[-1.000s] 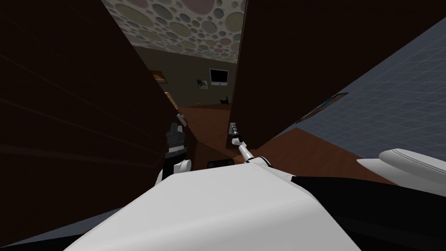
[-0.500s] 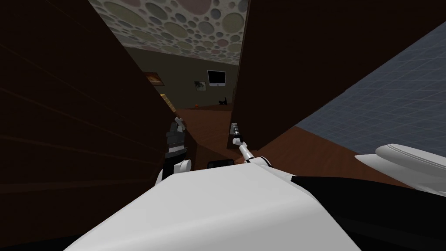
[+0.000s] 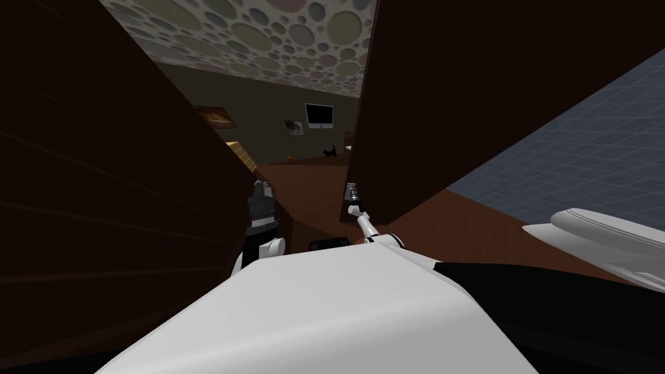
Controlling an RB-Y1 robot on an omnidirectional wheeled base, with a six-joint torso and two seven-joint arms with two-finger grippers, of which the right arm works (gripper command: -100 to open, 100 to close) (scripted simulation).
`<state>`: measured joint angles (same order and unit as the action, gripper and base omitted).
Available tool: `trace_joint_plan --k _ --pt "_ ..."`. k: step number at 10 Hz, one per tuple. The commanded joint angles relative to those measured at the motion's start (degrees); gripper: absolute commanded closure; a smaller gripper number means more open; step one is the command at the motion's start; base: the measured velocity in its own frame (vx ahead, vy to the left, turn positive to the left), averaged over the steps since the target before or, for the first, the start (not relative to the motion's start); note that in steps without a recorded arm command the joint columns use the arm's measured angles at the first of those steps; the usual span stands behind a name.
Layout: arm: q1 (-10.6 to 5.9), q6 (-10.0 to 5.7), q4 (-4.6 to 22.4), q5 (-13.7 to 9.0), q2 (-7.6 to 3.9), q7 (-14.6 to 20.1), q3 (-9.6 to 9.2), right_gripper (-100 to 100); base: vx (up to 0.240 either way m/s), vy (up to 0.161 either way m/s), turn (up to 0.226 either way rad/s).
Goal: Push the door open
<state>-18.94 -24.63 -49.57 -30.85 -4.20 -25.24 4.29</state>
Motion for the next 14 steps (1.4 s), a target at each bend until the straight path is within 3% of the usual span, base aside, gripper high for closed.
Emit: trace_joint_plan --k 1,14 --pt "-0.02 -0.09 0.1 -0.37 -0.36 -0.34 0.82 100 0.128 0.04 -0.048" --pt "0.09 -1.02 0.98 -3.39 -2.12 -3.08 7.46 100 0.171 0.066 -0.056"
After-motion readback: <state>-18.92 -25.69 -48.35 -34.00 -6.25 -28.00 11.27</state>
